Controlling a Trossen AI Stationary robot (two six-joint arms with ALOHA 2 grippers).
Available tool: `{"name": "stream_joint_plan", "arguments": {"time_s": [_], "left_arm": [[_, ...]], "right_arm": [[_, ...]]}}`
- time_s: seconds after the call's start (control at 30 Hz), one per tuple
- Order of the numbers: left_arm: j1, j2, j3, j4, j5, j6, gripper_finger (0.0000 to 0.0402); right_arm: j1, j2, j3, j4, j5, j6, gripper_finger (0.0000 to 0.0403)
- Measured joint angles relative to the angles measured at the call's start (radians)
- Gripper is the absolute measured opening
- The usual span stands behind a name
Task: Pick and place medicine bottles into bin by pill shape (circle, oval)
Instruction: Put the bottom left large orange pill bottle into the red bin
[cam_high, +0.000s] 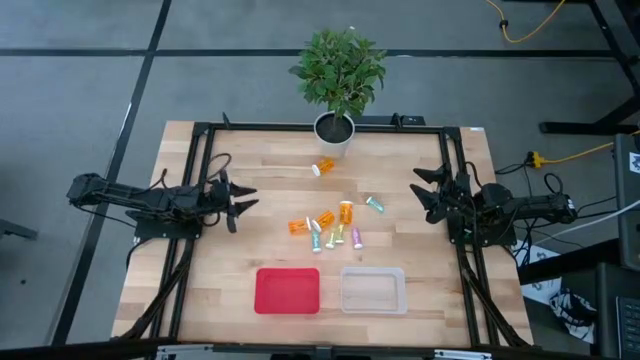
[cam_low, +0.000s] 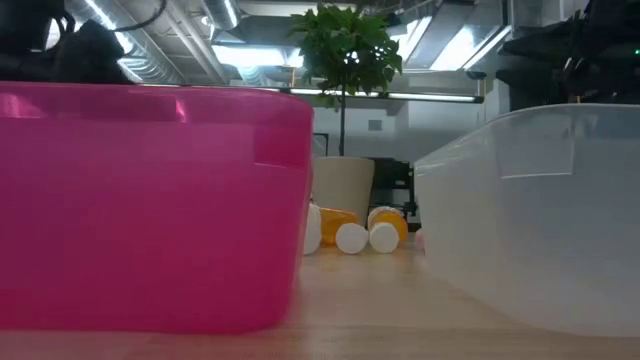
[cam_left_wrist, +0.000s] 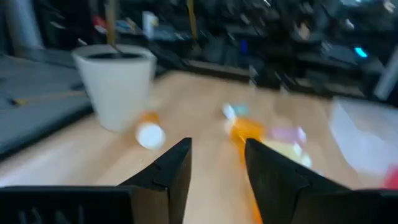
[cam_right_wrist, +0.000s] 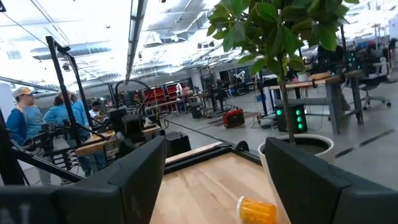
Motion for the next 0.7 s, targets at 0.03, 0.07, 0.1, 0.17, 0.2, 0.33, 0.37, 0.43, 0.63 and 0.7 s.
{"name": "stream_joint_plan", "arguments": {"time_s": [0.03, 0.07, 0.1, 0.17, 0.2, 0.33, 0.37, 0.43, 0.63, 0.7], "left_arm": [[0.0, 0.0, 0.0, 0.031, -0.028, -0.005, 0.0142], [0.001, 0.0, 0.0, 0.064, -0.044, -0.005, 0.0142], [0.003, 0.0, 0.0, 0.099, -0.049, -0.005, 0.0142], [0.014, 0.0, 0.0, 0.16, -0.047, -0.005, 0.0142], [0.024, 0.0, 0.0, 0.183, -0.048, -0.005, 0.0142], [0.086, 0.01, 0.031, 0.191, -0.049, -0.005, 0.0142], [0.104, 0.024, 0.044, 0.191, -0.049, -0.005, 0.0142], [0.142, 0.057, 0.072, 0.182, -0.047, -0.005, 0.0142], [0.276, 0.201, 0.177, 0.1, 0.048, -0.006, 0.0139], [0.328, 0.269, 0.217, 0.055, 0.08, -0.053, 0.0136]], "right_arm": [[0.0, 0.013, 0.006, -0.002, 0.024, 0.0, 0.0276], [0.0, 0.029, 0.016, -0.002, 0.063, -0.003, 0.0276], [-0.001, 0.047, 0.027, -0.001, 0.114, -0.016, 0.0276], [-0.013, 0.092, 0.054, -0.001, 0.183, -0.054, 0.0276], [-0.022, 0.119, 0.071, -0.002, 0.196, -0.069, 0.0276], [-0.088, 0.251, 0.154, -0.001, 0.2, -0.103, 0.0276], [-0.109, 0.29, 0.178, -0.003, 0.2, -0.107, 0.0276], [-0.158, 0.366, 0.236, -0.035, 0.2, -0.11, 0.0276], [-0.35, 0.607, 0.455, -0.333, 0.11, -0.041, 0.0276], [-0.425, 0.696, 0.53, -0.429, 0.011, -0.007, 0.0276]]}}
